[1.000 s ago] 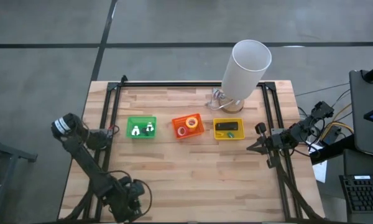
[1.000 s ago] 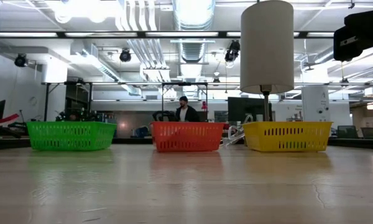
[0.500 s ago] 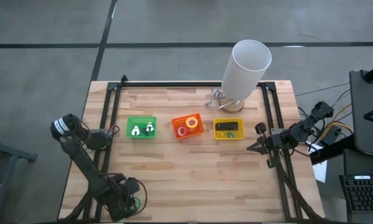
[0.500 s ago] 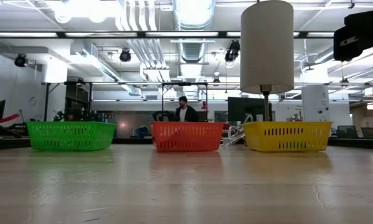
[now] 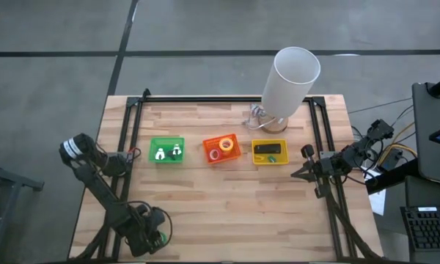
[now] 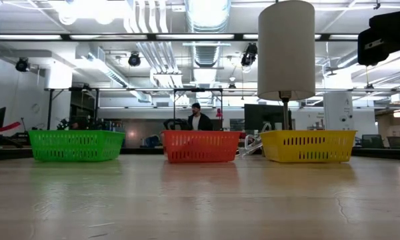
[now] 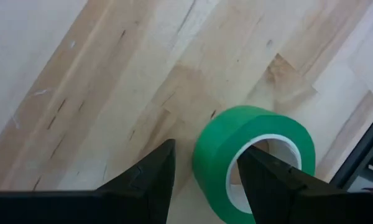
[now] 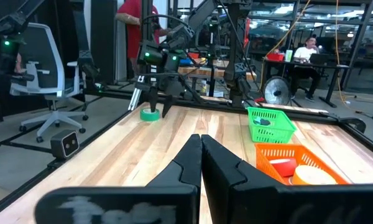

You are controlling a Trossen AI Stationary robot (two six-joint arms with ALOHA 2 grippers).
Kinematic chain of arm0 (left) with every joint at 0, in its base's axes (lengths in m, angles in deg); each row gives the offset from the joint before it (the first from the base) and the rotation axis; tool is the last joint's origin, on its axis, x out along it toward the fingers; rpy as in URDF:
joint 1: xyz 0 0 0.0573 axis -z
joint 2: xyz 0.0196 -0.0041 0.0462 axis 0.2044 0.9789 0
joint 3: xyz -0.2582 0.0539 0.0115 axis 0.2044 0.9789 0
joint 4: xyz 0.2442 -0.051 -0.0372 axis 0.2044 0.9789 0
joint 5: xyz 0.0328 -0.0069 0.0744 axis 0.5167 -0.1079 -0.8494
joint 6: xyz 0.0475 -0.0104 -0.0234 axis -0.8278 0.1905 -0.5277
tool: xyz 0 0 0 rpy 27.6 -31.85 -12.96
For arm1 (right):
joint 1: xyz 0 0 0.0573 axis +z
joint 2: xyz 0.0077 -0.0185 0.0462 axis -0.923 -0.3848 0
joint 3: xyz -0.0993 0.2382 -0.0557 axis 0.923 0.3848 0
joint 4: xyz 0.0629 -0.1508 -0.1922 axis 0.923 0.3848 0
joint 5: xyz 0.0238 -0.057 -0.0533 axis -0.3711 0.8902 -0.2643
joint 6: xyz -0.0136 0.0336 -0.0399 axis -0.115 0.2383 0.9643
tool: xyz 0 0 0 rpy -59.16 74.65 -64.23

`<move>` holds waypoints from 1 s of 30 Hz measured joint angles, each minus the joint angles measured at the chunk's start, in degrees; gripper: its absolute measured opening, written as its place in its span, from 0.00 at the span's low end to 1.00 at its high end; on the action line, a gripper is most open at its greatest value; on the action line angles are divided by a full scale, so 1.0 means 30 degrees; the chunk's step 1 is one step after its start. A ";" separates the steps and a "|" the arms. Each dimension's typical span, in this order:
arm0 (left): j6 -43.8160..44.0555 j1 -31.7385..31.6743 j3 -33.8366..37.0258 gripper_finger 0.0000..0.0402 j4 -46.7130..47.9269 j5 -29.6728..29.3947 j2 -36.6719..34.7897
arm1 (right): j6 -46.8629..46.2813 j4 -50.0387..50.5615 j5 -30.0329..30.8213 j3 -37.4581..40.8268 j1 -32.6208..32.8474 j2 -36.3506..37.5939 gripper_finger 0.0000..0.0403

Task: Pick and place Stapler, Stapler remover, tape
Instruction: Put the green tape into the orange basket

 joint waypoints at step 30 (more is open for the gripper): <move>0.1200 -0.0361 0.0351 0.07 -0.0213 -1.1350 0.0073 | 0.0003 0.0000 0.0000 0.0000 0.0000 0.0000 0.02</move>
